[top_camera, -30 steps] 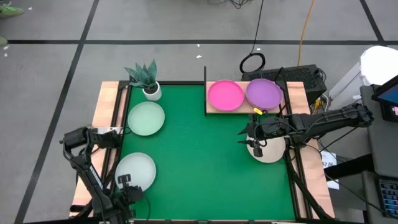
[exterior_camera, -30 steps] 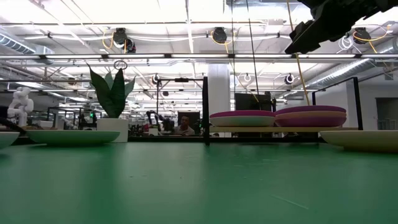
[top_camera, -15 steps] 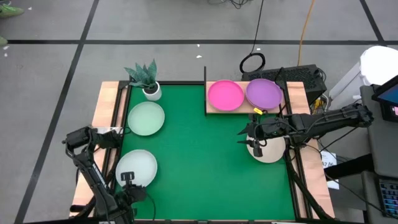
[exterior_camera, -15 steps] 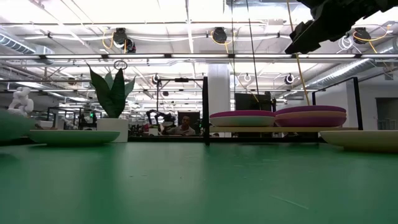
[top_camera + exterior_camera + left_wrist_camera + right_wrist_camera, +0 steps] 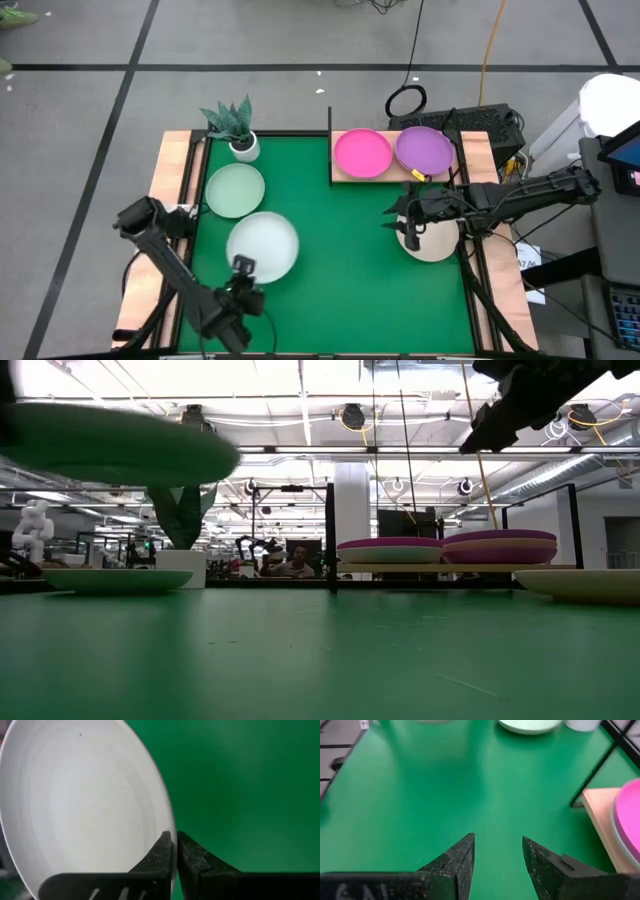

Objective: Place and stack plates onto a shelf
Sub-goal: Stack the gray plate on top of the pink plate on the shelf

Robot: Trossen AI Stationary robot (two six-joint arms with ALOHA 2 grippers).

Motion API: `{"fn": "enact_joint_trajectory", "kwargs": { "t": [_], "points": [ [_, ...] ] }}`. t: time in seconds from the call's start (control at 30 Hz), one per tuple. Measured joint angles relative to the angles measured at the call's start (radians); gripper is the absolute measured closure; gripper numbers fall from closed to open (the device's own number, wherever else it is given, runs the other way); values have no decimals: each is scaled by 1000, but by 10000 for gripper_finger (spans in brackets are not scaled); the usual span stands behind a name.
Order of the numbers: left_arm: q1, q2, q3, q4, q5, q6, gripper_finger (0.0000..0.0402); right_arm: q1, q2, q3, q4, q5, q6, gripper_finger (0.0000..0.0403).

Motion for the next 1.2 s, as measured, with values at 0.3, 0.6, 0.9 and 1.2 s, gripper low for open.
{"fn": "enact_joint_trajectory", "kwargs": {
  "t": [0.3, 0.6, 0.9, 1.2],
  "points": [
    [224, 0, 83, 87, -119, 444, 391, 36, -40, 0, -53, 3, 62, 257],
    [473, -1, 102, 424, -119, 941, 391, 95, -169, 0, -97, 109, 57, 257],
    [694, -1, 102, 704, 36, 1242, 391, 118, -226, 0, -105, 138, -2, 257],
    [872, -1, 99, 946, 252, 1372, 391, 117, -227, 0, -55, 138, -133, 257]
  ]
}}
